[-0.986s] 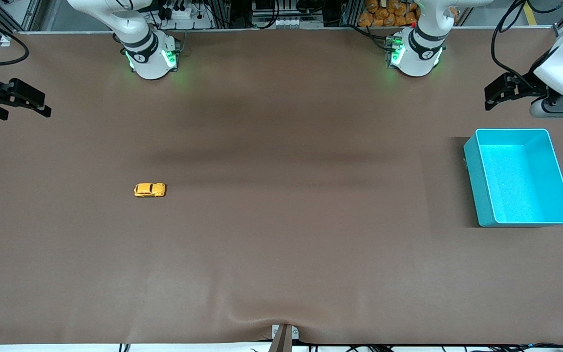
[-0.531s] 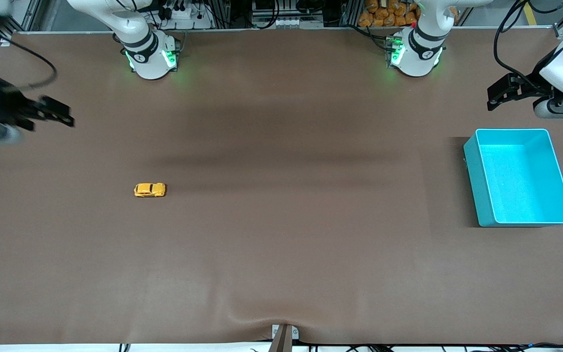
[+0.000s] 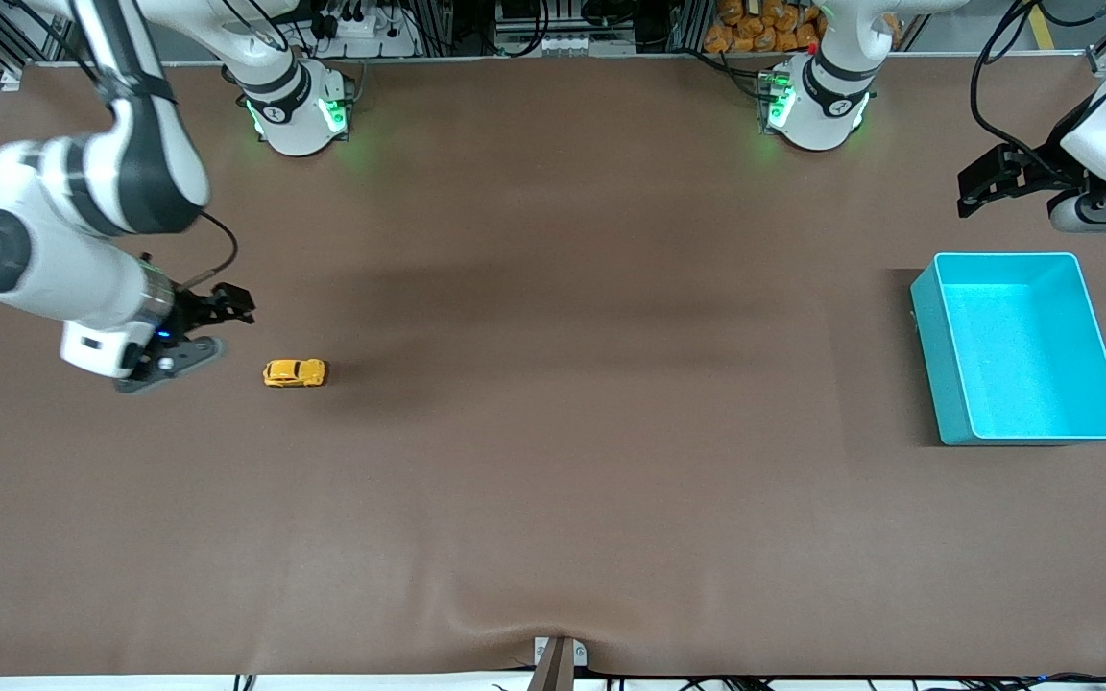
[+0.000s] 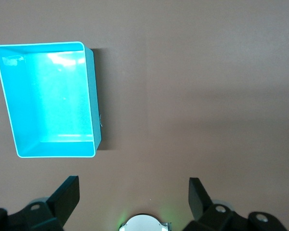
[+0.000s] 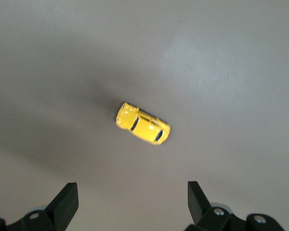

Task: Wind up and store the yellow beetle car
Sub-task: 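Move the right gripper down over the yellow beetle car, then close the right gripper on the yellow car's body, then drag the car backward along the table with the right gripper to wind it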

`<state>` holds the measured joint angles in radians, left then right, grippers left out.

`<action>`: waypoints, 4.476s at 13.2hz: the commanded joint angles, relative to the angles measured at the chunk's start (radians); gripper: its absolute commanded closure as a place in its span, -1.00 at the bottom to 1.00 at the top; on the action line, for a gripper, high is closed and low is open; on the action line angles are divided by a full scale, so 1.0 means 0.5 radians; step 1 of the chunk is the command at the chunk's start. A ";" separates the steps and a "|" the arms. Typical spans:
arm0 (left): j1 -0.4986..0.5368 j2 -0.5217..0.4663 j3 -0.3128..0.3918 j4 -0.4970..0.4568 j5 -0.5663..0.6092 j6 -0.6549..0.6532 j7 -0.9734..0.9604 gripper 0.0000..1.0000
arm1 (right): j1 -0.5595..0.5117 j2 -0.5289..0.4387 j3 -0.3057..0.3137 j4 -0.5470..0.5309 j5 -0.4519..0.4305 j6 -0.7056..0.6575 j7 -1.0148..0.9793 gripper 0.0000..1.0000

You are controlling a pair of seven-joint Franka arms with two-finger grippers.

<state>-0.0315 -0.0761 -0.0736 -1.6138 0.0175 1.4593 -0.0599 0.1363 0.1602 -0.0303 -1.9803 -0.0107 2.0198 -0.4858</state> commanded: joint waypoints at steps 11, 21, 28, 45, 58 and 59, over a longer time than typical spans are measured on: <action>0.014 0.042 0.003 0.031 -0.010 -0.001 -0.012 -1.00 | 0.028 0.379 -0.001 -0.442 -0.080 1.022 -1.642 -0.85; 0.002 0.085 0.000 0.049 -0.007 0.002 -0.012 -1.00 | 0.019 0.440 -0.001 -0.448 -0.080 1.078 -1.744 -0.29; -0.014 0.103 -0.006 0.049 -0.007 0.002 -0.024 -1.00 | 0.019 0.474 -0.001 -0.451 -0.080 1.093 -1.747 -0.11; 0.008 0.100 -0.009 0.061 -0.013 0.002 -0.003 -1.00 | -0.012 0.520 -0.007 -0.448 -0.086 1.096 -1.799 0.49; 0.008 0.100 -0.003 0.061 -0.020 0.005 -0.003 -1.00 | -0.107 0.585 -0.074 -0.442 -0.086 1.166 -2.062 0.49; 0.008 0.097 -0.003 0.061 -0.017 0.005 -0.006 -1.00 | -0.113 0.597 -0.084 -0.439 -0.086 1.170 -2.066 0.49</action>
<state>-0.0300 -0.0324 -0.0746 -1.6007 0.0175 1.4631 -0.0599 0.0986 0.4000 -0.0621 -2.2031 -0.0422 2.5540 -1.4824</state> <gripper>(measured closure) 0.000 0.564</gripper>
